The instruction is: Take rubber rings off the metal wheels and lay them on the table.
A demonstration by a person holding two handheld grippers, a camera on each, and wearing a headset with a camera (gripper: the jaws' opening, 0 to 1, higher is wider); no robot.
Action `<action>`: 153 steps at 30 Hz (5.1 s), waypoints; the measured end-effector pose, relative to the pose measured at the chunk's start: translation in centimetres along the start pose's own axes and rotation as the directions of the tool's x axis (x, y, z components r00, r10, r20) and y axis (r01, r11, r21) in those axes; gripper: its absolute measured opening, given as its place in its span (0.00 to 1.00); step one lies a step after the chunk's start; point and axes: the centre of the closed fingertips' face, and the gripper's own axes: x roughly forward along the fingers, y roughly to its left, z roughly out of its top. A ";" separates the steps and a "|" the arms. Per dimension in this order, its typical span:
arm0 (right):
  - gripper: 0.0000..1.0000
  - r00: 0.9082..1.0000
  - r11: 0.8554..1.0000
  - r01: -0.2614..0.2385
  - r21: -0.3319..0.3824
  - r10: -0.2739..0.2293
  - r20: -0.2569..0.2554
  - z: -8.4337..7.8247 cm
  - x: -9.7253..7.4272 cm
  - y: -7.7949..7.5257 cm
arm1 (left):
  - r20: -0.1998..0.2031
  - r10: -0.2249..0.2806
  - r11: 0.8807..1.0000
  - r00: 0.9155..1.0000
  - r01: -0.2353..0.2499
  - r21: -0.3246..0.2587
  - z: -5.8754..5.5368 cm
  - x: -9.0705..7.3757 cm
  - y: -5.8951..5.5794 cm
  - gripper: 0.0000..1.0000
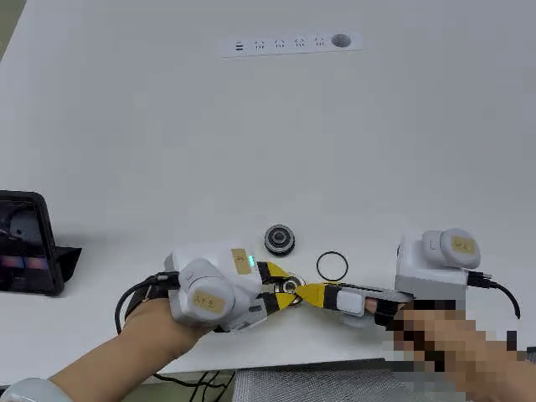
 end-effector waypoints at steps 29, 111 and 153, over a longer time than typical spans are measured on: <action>0.01 1.000 0.998 0.002 -0.064 -0.002 0.001 0.4 0.1 0.9 | -0.001 -0.001 1.000 1.000 0.001 -0.003 0.0 0.0 0.0 0.13; 0.02 0.976 0.990 0.090 0.108 -0.109 0.187 4.0 -4.3 -3.2 | 0.032 0.124 0.988 0.992 -0.121 -0.091 -2.5 -3.3 2.3 0.55; 0.22 0.971 0.970 0.204 -0.130 -0.184 0.155 5.3 -2.9 -3.0 | 0.067 0.206 0.971 0.976 -0.195 -0.138 -0.3 -3.2 6.1 0.37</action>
